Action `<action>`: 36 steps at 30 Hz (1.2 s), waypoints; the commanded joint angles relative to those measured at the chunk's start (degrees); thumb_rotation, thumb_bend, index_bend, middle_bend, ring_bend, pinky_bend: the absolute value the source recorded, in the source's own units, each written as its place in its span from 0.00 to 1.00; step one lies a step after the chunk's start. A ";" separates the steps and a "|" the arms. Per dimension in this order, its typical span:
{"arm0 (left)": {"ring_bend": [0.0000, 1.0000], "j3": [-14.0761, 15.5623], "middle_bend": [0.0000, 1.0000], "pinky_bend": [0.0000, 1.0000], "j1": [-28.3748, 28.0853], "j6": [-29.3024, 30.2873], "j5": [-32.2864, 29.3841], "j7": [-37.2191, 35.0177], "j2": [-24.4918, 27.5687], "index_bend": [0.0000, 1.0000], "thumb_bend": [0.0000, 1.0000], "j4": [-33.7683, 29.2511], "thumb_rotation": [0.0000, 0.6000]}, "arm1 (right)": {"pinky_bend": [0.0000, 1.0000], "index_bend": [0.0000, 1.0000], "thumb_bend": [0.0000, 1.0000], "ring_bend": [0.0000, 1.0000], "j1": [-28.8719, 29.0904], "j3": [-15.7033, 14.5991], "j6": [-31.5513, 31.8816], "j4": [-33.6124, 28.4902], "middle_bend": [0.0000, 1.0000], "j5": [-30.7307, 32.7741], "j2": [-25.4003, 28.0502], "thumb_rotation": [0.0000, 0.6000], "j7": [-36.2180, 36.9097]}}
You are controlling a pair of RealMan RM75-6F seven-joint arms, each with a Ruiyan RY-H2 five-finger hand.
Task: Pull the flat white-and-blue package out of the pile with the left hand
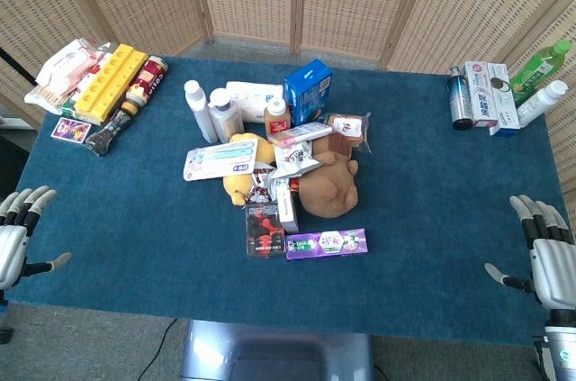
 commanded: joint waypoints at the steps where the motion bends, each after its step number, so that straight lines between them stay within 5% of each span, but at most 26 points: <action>1: 0.00 0.02 0.00 0.00 -0.07 -0.20 0.01 0.06 -0.09 0.11 0.00 0.11 1.00 | 0.00 0.00 0.00 0.00 -0.02 -0.09 -0.02 -0.03 0.00 -0.14 0.04 1.00 -0.09; 17: 0.00 -5.72 0.00 0.00 -10.10 -11.41 -3.40 -3.56 -7.45 0.12 0.00 7.44 1.00 | 0.00 0.00 0.00 0.00 0.06 -0.10 -0.30 -0.21 0.00 0.32 -0.21 1.00 -1.05; 36: 0.00 -11.00 0.00 0.00 -25.81 -26.99 -10.61 5.78 -21.86 0.10 0.00 18.05 1.00 | 0.00 0.00 0.00 0.00 0.07 0.29 -0.69 0.11 0.00 0.74 0.69 1.00 1.46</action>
